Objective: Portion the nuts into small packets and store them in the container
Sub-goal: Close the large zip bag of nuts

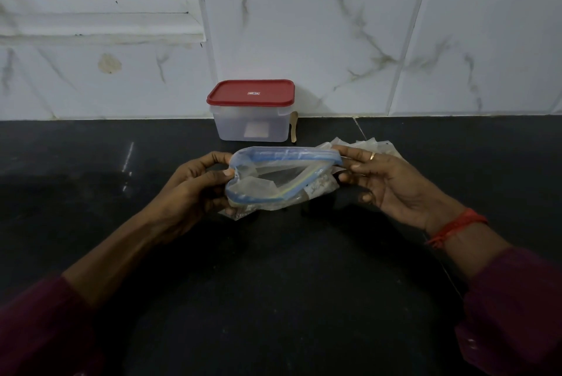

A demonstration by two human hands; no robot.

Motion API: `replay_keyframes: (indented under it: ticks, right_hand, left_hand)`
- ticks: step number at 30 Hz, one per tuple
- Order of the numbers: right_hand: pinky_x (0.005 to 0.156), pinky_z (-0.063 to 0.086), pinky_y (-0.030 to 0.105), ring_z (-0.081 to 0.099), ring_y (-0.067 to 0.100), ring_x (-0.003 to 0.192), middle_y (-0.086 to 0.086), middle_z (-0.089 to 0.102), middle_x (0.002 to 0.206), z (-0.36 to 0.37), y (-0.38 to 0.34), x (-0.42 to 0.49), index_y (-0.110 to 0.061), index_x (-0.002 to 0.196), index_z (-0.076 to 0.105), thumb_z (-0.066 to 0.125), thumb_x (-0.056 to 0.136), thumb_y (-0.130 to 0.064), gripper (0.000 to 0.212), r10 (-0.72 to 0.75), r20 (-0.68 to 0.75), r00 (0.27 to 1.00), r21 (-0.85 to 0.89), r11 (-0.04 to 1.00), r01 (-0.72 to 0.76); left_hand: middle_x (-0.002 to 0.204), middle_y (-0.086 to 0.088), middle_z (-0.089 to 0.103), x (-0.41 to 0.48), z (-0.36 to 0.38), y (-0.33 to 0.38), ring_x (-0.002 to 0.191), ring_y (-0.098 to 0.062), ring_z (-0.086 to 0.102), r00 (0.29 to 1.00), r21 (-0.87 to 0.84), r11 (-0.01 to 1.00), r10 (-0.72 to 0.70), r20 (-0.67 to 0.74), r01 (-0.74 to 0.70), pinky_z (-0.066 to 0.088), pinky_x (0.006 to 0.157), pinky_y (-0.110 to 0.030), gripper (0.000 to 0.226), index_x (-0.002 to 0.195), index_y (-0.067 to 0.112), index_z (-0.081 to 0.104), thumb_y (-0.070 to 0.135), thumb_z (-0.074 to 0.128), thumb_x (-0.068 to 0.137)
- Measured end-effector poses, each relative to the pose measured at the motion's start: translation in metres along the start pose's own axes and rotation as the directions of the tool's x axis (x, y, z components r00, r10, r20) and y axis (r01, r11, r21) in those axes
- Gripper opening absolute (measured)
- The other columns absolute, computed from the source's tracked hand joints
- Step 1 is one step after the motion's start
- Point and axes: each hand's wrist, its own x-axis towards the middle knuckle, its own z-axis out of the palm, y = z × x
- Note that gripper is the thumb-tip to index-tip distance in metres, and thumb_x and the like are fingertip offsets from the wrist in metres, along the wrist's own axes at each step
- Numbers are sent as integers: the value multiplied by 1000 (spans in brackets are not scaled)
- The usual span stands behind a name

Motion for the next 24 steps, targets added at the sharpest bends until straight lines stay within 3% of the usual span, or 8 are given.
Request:
replay_keyframes:
  ticks: [3, 9, 13, 16, 19, 24]
  right_hand:
    - [44, 39, 15, 59, 5, 73, -4, 74, 97, 0, 1, 1, -18, 124, 68, 46, 99, -6, 35, -35, -10, 999, -4, 999, 35]
    - [53, 48, 18, 58, 5, 73, -1, 69, 89, -1, 3, 0, -16, 122, 70, 65, 81, -21, 42, -75, 13, 997, -50, 996, 76]
    - [57, 55, 19, 67, 7, 75, 3, 72, 87, 0, 2, -1, -16, 111, 76, 77, 66, -27, 47, -48, 19, 999, -67, 997, 49]
    - [58, 58, 20, 68, 8, 73, 3, 73, 86, 0, 2, -2, -8, 117, 70, 76, 68, -20, 50, -16, 16, 1000, -109, 994, 17]
    - [58, 60, 21, 70, 10, 72, 5, 76, 88, 1, 0, -5, -9, 111, 71, 76, 69, -14, 43, 30, 20, 999, -199, 980, -25]
    - [55, 59, 22, 66, 10, 62, 6, 71, 77, 6, 0, -5, -11, 99, 70, 80, 66, -7, 34, -12, -96, 995, -277, 961, -15]
  left_hand:
    - [84, -15, 66, -1, 2, 1, 60, -19, 63, 1000, 23, 1000, 8, -5, -8, 53, 47, -26, 26, 105, 7, 59, 15, 57, 81]
    - [90, -18, 71, 0, 0, -1, 65, -25, 69, 1000, 73, 997, -13, -16, 14, 59, 54, -29, 32, 112, 6, 57, 18, 61, 83]
    - [95, -19, 72, -1, -3, -1, 72, -27, 72, 1000, 75, 997, -10, 7, 9, 61, 59, -31, 61, 114, 9, 59, 40, 85, 69]
    - [104, -17, 72, -2, -3, -2, 85, -30, 72, 1000, 58, 998, 7, 27, -8, 63, 68, -35, 47, 118, 7, 60, 29, 74, 79]
    - [109, -15, 72, -4, -4, -1, 95, -31, 72, 997, 47, 998, 37, 69, -41, 63, 74, -39, 62, 117, 7, 65, 34, 88, 67]
    - [104, -15, 72, -6, 1, 2, 82, -29, 72, 988, 169, 977, 141, -60, -129, 61, 61, -30, 32, 100, 3, 67, 10, 79, 70]
